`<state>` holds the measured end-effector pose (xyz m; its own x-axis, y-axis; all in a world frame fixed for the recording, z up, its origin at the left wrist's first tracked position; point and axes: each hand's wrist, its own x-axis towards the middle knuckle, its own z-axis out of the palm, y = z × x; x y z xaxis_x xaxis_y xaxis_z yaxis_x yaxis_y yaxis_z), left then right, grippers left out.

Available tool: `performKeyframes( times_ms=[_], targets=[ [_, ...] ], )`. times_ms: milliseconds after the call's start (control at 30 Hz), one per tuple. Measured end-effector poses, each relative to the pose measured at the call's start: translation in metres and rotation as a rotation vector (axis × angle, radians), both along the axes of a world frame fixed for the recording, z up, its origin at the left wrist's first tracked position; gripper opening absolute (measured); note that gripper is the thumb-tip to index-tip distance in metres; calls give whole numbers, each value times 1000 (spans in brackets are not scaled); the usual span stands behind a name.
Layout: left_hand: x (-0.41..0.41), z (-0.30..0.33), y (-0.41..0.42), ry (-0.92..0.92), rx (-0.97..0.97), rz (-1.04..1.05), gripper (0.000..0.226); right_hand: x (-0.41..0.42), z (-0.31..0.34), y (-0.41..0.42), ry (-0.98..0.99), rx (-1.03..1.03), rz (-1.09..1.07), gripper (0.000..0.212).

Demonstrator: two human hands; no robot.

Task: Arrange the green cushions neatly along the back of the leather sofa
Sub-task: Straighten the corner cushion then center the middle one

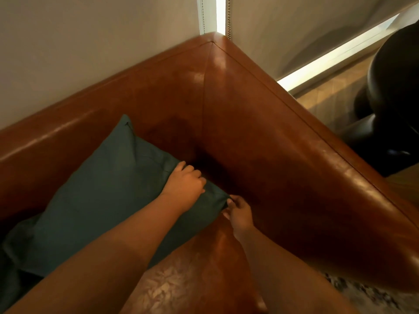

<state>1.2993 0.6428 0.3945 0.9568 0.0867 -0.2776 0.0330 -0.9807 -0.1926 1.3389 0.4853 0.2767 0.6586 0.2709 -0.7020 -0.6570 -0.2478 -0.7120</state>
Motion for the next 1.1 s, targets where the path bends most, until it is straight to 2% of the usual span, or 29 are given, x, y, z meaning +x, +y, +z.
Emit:
performKeyframes(
  times_ms=[67, 133, 167, 267, 367, 400, 500, 600, 633, 733, 800, 867, 933, 967, 1033, 1100],
  targets=[
    [1, 2, -3, -3, 1, -18, 20, -1, -4, 1, -200, -134, 84, 25],
    [2, 4, -5, -20, 30, -23, 12, -7, 0, 2, -339, -217, 124, 22],
    [2, 1, -5, -39, 35, -29, 4, -7, 4, 2, -341, -227, 119, 21],
    [-3, -3, -3, 4, 13, 16, 14, 10, 8, 0, -203, -202, 129, 22],
    [-6, -4, -3, 88, 6, 36, 39, 38, 8, -2, -122, -165, 422, 14],
    [-6, -2, -4, 142, 4, 48, 41, 42, 10, 0, -95, -174, 523, 13],
    [-4, 1, -9, 196, 48, 46, 26, 47, 15, 7, -46, -214, 699, 7],
    [-5, 2, -10, 215, 61, 15, 23, 50, 14, 13, -223, -294, 908, 30],
    [-7, 0, -9, 209, 49, 19, 23, 49, 15, 13, -272, -299, 960, 29],
    [-15, 2, -6, 124, 25, -22, 9, 48, 11, 8, -484, -337, 1147, 10],
    [-18, 1, -3, 102, 51, -39, 20, 46, 5, 2, -588, -375, 1229, 20],
    [-20, 2, -2, 70, 56, -42, 27, 41, 3, -3, -625, -359, 1155, 22],
    [-22, 4, -2, 42, 58, -49, 29, 32, 1, -6, -523, -300, 861, 15],
    [-22, 5, -1, 28, 48, -49, 29, 29, 2, -7, -370, -241, 646, 18],
    [-23, 7, 4, 19, 27, -43, 30, 20, 4, -8, 79, -44, 207, 20],
    [-27, 7, 6, 10, -3, -48, 28, 9, 6, -8, 362, 109, 0, 16]
  ],
)
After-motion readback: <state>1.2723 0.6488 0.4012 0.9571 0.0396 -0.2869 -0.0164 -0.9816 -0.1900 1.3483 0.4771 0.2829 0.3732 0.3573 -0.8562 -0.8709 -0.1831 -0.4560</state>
